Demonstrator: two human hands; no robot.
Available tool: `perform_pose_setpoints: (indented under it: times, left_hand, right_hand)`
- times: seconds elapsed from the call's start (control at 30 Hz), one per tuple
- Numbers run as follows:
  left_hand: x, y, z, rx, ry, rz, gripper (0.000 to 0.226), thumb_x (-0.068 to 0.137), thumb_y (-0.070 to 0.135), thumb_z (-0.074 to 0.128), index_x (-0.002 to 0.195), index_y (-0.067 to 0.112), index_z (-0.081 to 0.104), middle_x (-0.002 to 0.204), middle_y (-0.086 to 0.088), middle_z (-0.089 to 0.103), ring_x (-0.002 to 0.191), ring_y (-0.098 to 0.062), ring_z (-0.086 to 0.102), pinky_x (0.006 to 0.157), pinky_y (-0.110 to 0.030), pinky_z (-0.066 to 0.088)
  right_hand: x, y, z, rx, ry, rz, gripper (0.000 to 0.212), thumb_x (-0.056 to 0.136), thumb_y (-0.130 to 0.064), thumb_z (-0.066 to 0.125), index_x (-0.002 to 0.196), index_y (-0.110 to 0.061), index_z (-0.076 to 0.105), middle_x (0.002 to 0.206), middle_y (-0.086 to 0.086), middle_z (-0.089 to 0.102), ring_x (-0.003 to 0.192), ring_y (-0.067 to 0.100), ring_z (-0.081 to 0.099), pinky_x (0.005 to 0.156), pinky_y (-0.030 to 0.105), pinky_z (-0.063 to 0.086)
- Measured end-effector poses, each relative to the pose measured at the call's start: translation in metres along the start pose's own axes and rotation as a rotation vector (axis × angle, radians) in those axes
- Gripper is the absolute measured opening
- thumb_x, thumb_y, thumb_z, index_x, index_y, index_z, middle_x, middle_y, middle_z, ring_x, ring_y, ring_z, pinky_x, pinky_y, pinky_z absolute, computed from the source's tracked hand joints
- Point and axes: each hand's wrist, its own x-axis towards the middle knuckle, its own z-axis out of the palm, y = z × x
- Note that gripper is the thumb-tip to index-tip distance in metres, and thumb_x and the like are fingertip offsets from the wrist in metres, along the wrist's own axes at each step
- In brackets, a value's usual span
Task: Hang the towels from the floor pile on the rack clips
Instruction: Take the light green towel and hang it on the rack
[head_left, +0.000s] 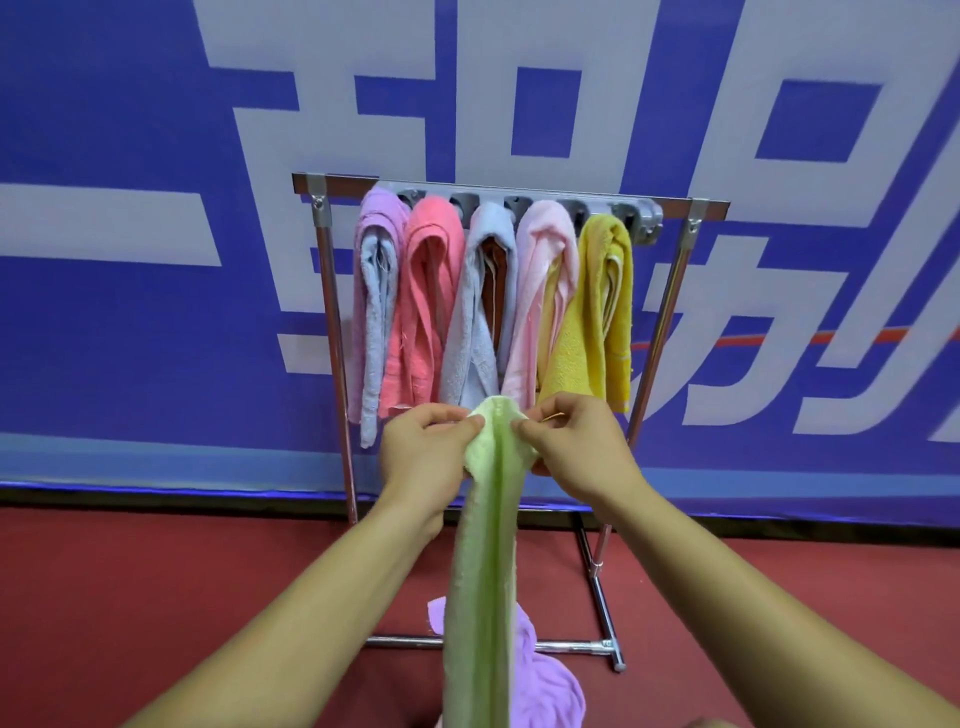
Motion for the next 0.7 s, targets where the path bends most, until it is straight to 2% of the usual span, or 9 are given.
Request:
perform_pose_setpoints:
  times: [0.1, 0.17, 0.23, 0.3, 0.37, 0.4, 0.53, 0.63, 0.7]
  left_hand:
    - [-0.013, 0.0, 0.007, -0.044, -0.015, 0.003, 0.01, 0.09, 0.001, 0.068, 0.095, 0.009, 0.071, 0.081, -0.013, 0.073, 0.069, -0.02, 0.068, 0.068, -0.036, 0.06]
    - [-0.02, -0.003, 0.009, -0.087, -0.013, 0.009, 0.021, 0.091, 0.004, 0.064, 0.108, 0.013, 0.071, 0.087, -0.016, 0.075, 0.073, -0.021, 0.069, 0.073, -0.04, 0.06]
    - [-0.027, -0.005, 0.009, -0.091, -0.028, 0.024, 0.036, 0.089, 0.012, 0.059, 0.124, 0.018, 0.067, 0.093, -0.018, 0.076, 0.077, -0.021, 0.07, 0.081, -0.046, 0.06]
    - [-0.032, -0.005, 0.008, -0.15, -0.056, 0.013, 0.039, 0.094, 0.014, 0.054, 0.133, 0.018, 0.059, 0.094, -0.015, 0.075, 0.075, -0.014, 0.073, 0.074, -0.035, 0.062]
    - [-0.037, -0.003, 0.008, -0.246, -0.132, -0.017, 0.036, 0.102, 0.012, 0.045, 0.135, 0.022, 0.051, 0.095, -0.008, 0.074, 0.067, -0.005, 0.073, 0.062, -0.022, 0.059]
    - [-0.039, -0.002, 0.007, -0.267, -0.16, -0.022, 0.035, 0.103, 0.014, 0.042, 0.137, 0.024, 0.049, 0.098, -0.006, 0.074, 0.068, -0.003, 0.074, 0.061, -0.02, 0.058]
    - [-0.041, -0.004, 0.0, -0.225, -0.225, 0.029, 0.032, 0.104, 0.015, 0.044, 0.132, 0.027, 0.053, 0.103, -0.002, 0.078, 0.092, -0.01, 0.075, 0.072, -0.025, 0.058]
    - [-0.031, -0.02, -0.01, -0.051, -0.138, 0.18, 0.039, 0.097, -0.001, 0.053, 0.122, 0.028, 0.056, 0.098, 0.0, 0.078, 0.092, -0.015, 0.075, 0.076, -0.029, 0.058]
    - [-0.024, -0.033, -0.019, 0.069, -0.059, 0.256, 0.045, 0.093, -0.006, 0.056, 0.116, 0.033, 0.058, 0.101, 0.002, 0.075, 0.092, -0.015, 0.072, 0.078, -0.022, 0.055]
  right_hand:
    - [-0.006, -0.001, 0.006, -0.005, 0.014, -0.023, 0.006, 0.087, -0.015, 0.071, 0.082, -0.013, 0.068, 0.063, 0.002, 0.068, 0.062, 0.022, 0.071, 0.071, 0.053, 0.061]
    - [-0.009, 0.001, 0.008, -0.022, 0.024, -0.047, 0.002, 0.085, -0.018, 0.068, 0.083, -0.018, 0.07, 0.068, 0.003, 0.072, 0.071, 0.025, 0.073, 0.074, 0.052, 0.061]
    - [-0.013, 0.002, 0.009, -0.005, 0.014, -0.052, 0.003, 0.082, -0.024, 0.07, 0.084, -0.021, 0.071, 0.07, -0.001, 0.074, 0.075, 0.02, 0.074, 0.079, 0.051, 0.06]
    - [-0.018, 0.002, 0.01, 0.002, -0.017, -0.056, 0.01, 0.081, -0.031, 0.075, 0.087, -0.023, 0.072, 0.075, -0.006, 0.075, 0.076, 0.011, 0.072, 0.081, 0.044, 0.06]
    - [-0.022, 0.002, 0.012, -0.05, -0.045, -0.089, 0.018, 0.081, -0.032, 0.078, 0.097, -0.024, 0.071, 0.087, -0.008, 0.075, 0.075, 0.006, 0.067, 0.079, 0.035, 0.058]
    - [-0.024, 0.003, 0.012, -0.072, -0.048, -0.109, 0.021, 0.082, -0.028, 0.077, 0.101, -0.024, 0.07, 0.091, -0.008, 0.073, 0.075, 0.005, 0.064, 0.078, 0.034, 0.057]
    - [-0.021, 0.003, 0.008, -0.04, 0.036, -0.15, 0.013, 0.087, -0.02, 0.067, 0.1, -0.021, 0.07, 0.09, -0.007, 0.073, 0.079, 0.01, 0.065, 0.078, 0.04, 0.057]
    - [-0.019, -0.01, 0.0, -0.008, 0.025, -0.191, 0.015, 0.086, -0.01, 0.062, 0.094, -0.018, 0.072, 0.083, -0.003, 0.072, 0.069, 0.01, 0.058, 0.069, 0.033, 0.051]
    - [-0.018, -0.022, -0.004, -0.005, 0.009, -0.234, 0.015, 0.087, -0.007, 0.061, 0.092, -0.017, 0.071, 0.076, -0.005, 0.069, 0.064, 0.008, 0.053, 0.062, 0.027, 0.046]
